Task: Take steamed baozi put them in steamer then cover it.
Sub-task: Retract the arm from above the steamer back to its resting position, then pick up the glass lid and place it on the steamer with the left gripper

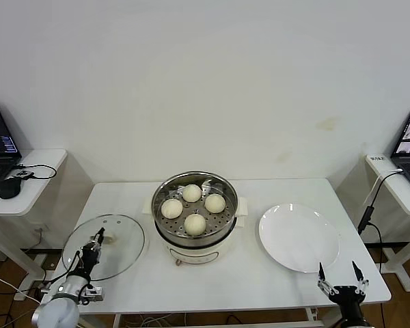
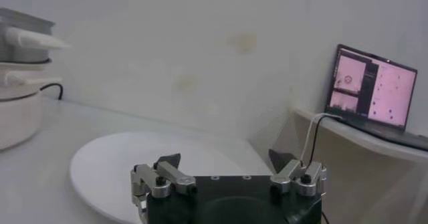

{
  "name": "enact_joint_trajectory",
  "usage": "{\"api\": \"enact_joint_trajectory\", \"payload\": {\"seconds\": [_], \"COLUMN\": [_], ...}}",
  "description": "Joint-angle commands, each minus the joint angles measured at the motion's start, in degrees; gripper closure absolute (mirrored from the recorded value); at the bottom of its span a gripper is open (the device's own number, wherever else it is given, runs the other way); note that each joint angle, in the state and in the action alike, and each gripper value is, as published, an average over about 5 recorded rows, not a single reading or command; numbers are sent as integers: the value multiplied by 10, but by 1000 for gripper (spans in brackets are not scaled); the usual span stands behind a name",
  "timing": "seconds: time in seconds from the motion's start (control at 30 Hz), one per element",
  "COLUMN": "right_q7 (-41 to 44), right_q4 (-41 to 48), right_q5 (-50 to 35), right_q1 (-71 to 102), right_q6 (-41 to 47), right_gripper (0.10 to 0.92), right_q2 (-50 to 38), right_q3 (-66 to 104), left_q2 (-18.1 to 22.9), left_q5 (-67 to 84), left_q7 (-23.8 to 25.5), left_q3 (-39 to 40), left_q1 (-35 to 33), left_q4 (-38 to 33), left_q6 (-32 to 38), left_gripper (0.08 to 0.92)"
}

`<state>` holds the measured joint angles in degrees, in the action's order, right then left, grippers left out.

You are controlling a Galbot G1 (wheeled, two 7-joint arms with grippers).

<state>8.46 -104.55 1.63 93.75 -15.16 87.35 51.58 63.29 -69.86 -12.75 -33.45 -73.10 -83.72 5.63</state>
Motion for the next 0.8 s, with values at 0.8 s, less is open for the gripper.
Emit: {"api": "enact_joint_trajectory", "payload": {"seconds": [0.8], "right_q7": [-6], "right_q4": [-16], "right_q5": [38], "right_q1": [13], "right_q6": [-5], "right_gripper": [202], "right_q2": [13], "right_q3": [-61], "left_q2": [-102], "left_q5": [145], "left_q7": [156], "left_q3": [118], "left_q1": [-7], "left_q4": [-395], "left_q6": [-244], "left_gripper": [877]}}
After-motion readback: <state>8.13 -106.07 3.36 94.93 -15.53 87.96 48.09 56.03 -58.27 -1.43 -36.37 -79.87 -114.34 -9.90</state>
